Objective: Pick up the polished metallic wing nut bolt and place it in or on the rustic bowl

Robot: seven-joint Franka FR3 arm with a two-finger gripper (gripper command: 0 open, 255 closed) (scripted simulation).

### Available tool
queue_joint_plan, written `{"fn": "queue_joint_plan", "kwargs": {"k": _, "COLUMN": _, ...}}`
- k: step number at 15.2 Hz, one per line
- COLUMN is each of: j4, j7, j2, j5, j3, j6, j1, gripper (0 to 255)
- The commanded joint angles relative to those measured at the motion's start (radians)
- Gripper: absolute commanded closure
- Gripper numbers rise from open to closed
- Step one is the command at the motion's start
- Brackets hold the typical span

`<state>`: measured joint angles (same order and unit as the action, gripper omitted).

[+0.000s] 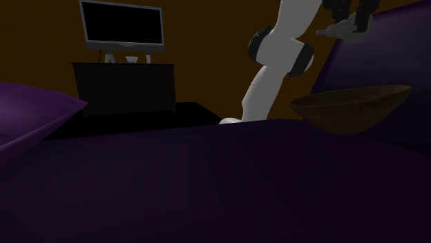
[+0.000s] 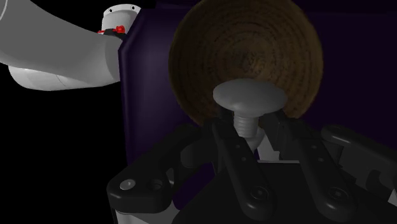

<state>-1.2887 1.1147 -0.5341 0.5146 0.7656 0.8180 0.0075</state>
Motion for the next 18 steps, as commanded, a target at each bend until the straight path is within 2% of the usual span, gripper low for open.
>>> {"fn": "queue_joint_plan", "kwargs": {"k": 1, "j4": 0.038, "j7": 0.081, "j2": 0.005, "j5": 0.041, "j3": 0.063, "j6": -0.001, "j1": -0.013, "gripper": 255}}
{"fn": "queue_joint_plan", "kwargs": {"k": 8, "j4": -0.161, "j7": 0.004, "j2": -0.108, "j5": 0.054, "j3": -0.001, "j6": 0.08, "j1": 0.039, "gripper": 255}}
{"fn": "queue_joint_plan", "kwargs": {"k": 18, "j4": -0.371, "j7": -0.06, "j2": -0.219, "j5": 0.07, "j3": -0.029, "j6": 0.176, "j1": 0.085, "gripper": 255}}
